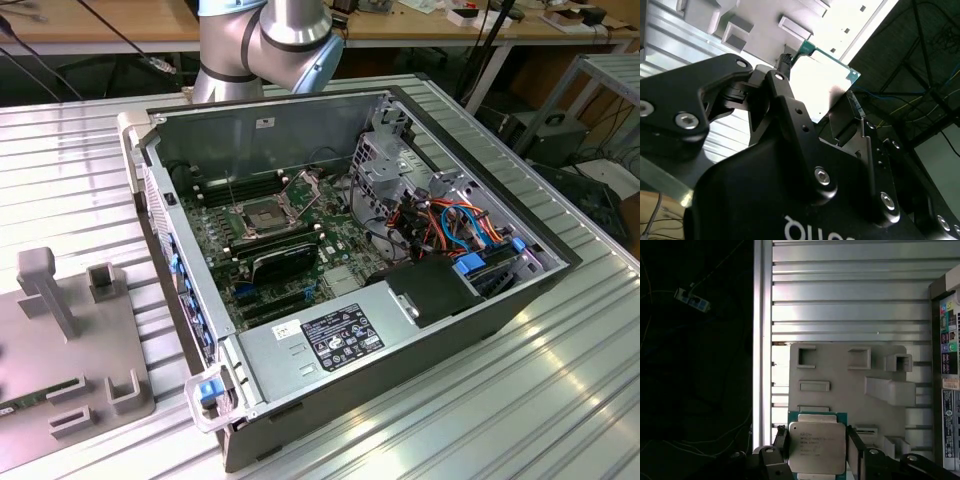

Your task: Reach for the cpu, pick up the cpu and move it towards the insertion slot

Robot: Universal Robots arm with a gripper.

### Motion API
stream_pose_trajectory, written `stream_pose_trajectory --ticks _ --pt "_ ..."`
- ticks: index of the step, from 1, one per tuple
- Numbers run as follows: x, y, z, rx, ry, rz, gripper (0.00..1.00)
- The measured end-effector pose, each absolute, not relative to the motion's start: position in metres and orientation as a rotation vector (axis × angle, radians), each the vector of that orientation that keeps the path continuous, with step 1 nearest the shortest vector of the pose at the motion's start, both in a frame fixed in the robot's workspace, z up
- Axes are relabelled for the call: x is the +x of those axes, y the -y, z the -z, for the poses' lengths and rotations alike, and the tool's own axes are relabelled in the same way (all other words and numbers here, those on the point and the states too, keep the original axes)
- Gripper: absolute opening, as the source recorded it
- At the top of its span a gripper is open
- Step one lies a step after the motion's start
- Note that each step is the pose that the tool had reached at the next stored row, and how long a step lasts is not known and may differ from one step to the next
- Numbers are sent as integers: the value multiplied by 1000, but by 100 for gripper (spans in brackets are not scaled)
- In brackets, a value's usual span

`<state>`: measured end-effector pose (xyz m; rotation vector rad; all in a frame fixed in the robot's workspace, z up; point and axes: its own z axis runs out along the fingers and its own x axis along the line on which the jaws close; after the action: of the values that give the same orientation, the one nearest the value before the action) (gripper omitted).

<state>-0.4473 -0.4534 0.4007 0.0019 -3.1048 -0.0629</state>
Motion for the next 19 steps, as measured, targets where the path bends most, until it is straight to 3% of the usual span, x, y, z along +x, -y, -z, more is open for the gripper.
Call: stream_pose_trajectory --ticks 19 --pt "-430 453 -401 2 3105 63 55"
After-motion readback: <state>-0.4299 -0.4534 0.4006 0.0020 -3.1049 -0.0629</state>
